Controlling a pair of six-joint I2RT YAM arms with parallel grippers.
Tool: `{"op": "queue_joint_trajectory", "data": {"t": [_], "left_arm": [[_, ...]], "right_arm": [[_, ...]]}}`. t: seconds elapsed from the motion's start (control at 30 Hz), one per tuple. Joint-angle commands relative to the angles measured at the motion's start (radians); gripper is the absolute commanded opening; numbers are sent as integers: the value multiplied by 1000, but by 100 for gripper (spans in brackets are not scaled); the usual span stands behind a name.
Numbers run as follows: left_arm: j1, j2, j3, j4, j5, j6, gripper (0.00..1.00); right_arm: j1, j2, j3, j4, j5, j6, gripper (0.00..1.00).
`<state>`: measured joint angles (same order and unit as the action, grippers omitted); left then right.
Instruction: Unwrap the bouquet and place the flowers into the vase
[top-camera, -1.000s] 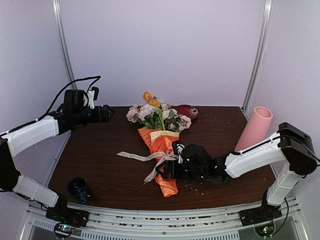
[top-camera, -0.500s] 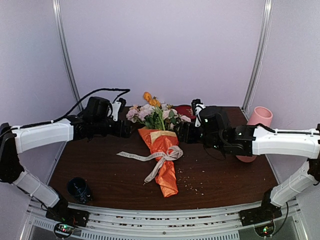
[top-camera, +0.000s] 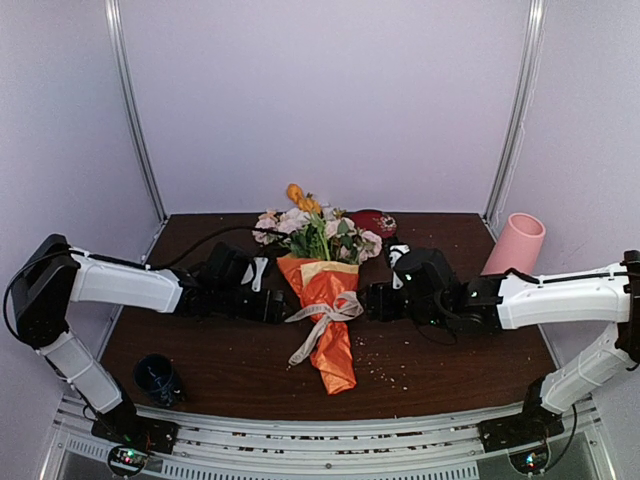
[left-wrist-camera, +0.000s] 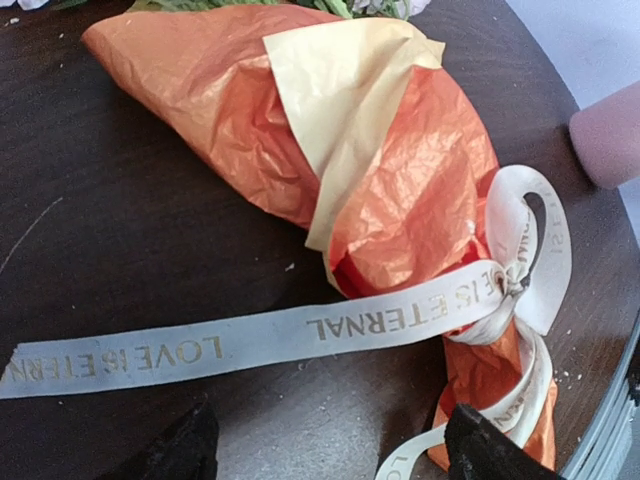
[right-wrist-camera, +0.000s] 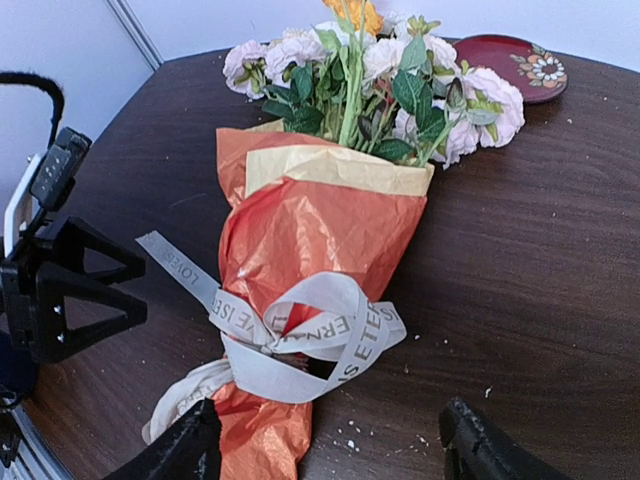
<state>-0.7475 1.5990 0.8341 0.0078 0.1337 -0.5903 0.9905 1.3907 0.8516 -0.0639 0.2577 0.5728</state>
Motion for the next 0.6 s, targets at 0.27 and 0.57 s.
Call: {"op": "queue_joint_trajectory", "data": {"t": [0.27,0.57], "left_arm": [[-99,-45,-20,155,83,-90,81],[-165,32,3,147,100,-54,74]], "right_arm": [[4,65,5,77,-21,-1,74],[-59,224,141,51,-19,-9,66]]}}
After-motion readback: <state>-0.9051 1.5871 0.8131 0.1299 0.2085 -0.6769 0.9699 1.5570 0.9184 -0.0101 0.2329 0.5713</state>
